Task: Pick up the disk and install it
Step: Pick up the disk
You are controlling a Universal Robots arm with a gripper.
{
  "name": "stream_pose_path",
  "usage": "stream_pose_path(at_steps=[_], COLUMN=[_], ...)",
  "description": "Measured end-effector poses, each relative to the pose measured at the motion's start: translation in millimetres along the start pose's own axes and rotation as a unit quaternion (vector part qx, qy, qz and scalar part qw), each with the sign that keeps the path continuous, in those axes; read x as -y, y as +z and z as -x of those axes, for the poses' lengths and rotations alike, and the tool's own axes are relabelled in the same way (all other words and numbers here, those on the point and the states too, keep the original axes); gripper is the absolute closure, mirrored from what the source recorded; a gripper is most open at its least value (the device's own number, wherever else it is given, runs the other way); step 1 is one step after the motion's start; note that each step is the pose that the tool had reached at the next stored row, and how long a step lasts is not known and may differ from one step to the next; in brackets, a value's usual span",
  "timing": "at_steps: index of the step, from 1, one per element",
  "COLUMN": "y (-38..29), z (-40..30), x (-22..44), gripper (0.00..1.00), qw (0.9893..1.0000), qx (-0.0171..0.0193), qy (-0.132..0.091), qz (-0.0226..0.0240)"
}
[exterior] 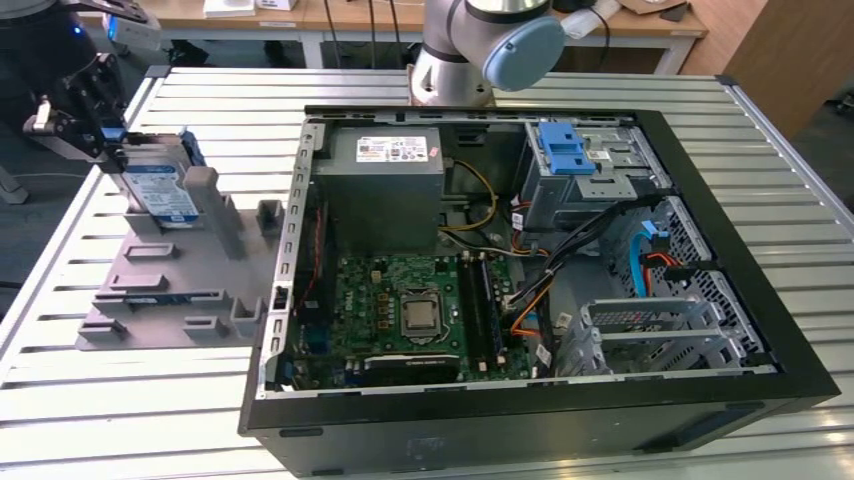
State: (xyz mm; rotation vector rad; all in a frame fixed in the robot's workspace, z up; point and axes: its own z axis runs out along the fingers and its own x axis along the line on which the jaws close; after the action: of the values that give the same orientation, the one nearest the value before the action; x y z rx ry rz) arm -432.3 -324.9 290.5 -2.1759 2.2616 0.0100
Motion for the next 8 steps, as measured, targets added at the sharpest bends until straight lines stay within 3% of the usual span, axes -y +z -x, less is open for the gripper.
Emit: stream_pose_path(at_steps=[8], y=[0.0], z=[-0.1], x=[0.8], gripper=[0.56], qw=[1.0000], qx=[0.0000], qy=[0.000], qz=[0.0001])
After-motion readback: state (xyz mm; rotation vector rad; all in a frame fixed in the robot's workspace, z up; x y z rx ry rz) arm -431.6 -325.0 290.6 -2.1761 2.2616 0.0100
